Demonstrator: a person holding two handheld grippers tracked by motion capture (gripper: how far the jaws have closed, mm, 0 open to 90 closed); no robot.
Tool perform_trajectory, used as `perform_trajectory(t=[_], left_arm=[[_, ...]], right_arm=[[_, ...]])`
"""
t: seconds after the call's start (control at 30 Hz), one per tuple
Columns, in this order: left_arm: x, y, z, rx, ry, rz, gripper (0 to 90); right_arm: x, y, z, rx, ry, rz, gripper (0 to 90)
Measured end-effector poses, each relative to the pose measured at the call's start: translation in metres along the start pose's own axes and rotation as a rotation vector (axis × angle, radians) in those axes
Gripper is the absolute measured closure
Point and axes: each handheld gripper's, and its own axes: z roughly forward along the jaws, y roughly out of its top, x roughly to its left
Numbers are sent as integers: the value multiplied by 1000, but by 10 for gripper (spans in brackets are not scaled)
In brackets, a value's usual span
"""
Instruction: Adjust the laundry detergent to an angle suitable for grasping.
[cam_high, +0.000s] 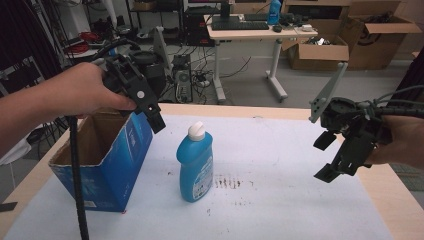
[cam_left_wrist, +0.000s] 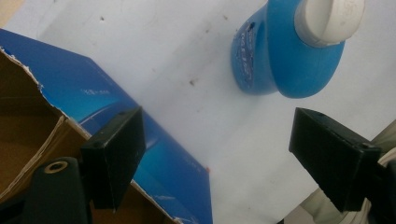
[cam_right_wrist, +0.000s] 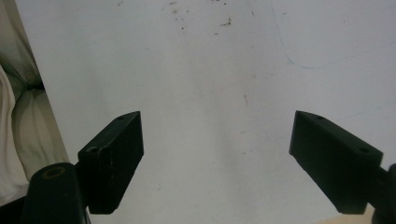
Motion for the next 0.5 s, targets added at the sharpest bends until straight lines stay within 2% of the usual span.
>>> perform_trajectory(t=[0.3,0.5], left_arm=[[-4,2,-5,-13,3,-34,193],[-12,5,-10,-32,-3,-57,193]], right_arm=[[0,0,-1,-1,-1,-11,177],[-1,-1,-3,0,-2,-10,177]])
